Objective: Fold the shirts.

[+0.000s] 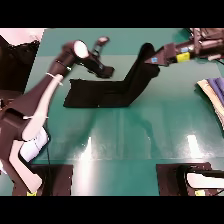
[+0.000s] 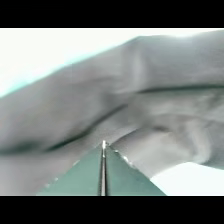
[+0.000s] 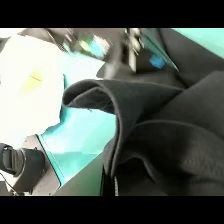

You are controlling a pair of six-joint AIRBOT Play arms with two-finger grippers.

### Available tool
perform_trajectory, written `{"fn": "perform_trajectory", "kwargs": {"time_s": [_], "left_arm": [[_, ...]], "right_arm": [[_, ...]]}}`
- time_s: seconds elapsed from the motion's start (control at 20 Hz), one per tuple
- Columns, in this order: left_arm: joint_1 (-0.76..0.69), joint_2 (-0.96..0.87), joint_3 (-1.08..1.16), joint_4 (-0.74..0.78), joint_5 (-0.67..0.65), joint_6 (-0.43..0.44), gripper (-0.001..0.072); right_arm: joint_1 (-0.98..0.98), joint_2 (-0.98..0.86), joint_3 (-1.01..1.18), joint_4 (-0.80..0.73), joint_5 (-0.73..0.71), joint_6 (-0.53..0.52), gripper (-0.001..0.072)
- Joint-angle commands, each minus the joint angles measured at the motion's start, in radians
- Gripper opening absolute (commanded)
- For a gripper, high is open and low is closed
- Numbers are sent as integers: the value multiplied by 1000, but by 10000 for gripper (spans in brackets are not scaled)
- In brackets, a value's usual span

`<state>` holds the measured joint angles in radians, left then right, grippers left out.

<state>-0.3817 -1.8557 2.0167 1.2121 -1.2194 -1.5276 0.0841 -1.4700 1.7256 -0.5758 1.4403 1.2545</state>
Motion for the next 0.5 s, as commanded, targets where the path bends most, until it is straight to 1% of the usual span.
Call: {"fn": "perform_trajectory", "kwargs": {"time_s": [0.0, 0.2, 0.45], "left_arm": [[136, 114, 13, 82, -115, 18, 23], [259, 252, 13, 192, -176, 43, 23], [341, 348, 12, 211, -188, 43, 24]], "right_arm": [[123, -118, 167, 0, -88, 21, 15], [253, -272, 341, 0, -217, 21, 15], [373, -400, 340, 0, -394, 17, 16]]}}
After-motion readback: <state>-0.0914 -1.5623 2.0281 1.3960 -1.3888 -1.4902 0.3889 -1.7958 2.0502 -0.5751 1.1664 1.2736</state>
